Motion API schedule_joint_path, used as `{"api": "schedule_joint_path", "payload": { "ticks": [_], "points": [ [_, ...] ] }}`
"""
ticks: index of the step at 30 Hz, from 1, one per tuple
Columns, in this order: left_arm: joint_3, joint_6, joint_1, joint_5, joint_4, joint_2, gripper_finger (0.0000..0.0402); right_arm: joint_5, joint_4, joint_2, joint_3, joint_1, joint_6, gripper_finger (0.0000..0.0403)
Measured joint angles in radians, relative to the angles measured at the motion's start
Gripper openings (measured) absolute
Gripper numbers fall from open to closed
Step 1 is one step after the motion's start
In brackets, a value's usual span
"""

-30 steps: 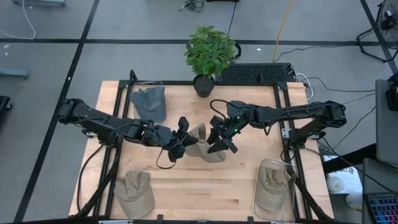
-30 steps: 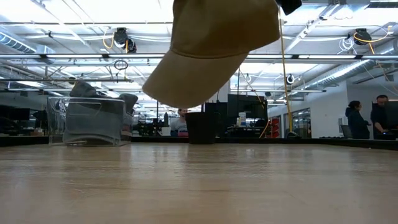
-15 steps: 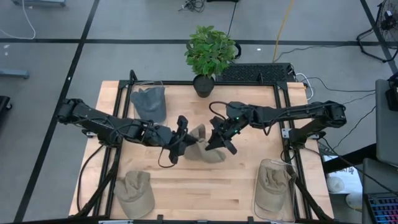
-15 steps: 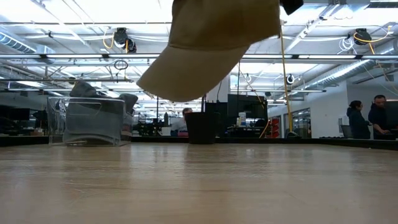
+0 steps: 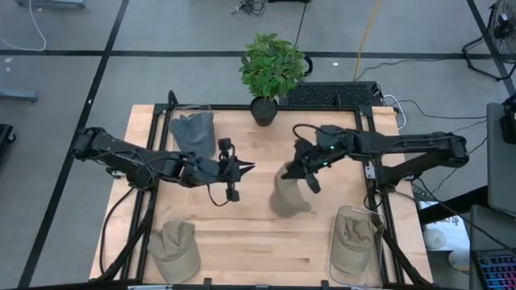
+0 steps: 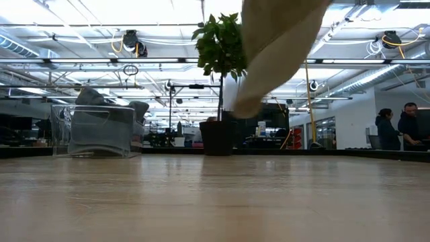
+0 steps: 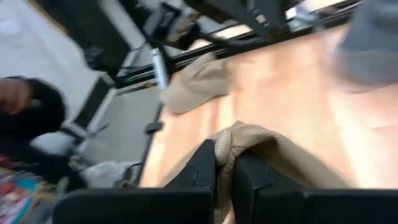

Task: Pick & Place hat
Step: Put the right brown cap into the right transparent bin

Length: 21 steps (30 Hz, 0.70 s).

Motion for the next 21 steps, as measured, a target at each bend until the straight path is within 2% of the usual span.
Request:
{"api": "schedule_joint_path", "payload": {
  "ticks": [7,11,15,21],
  "points": [
    [0.001,-0.175,0.056,0.017,-0.007,-0.026,0.0033,0.199,-0.182,-0.113,0.000,0.061,-0.011,0.0008],
    [0.000,-0.250,0.097,0.042,-0.079,-0.062,0.0033,0.290,-0.263,-0.167,0.000,0.105,0.043,0.0008],
    [0.000,-0.261,0.143,0.043,-0.150,-0.108,0.0033,0.303,-0.353,-0.211,0.048,0.170,0.090,0.0008],
    [0.002,-0.212,0.201,0.035,-0.138,-0.135,0.0033,0.301,-0.517,-0.218,0.209,0.367,0.051,0.0008]
  ]
}}
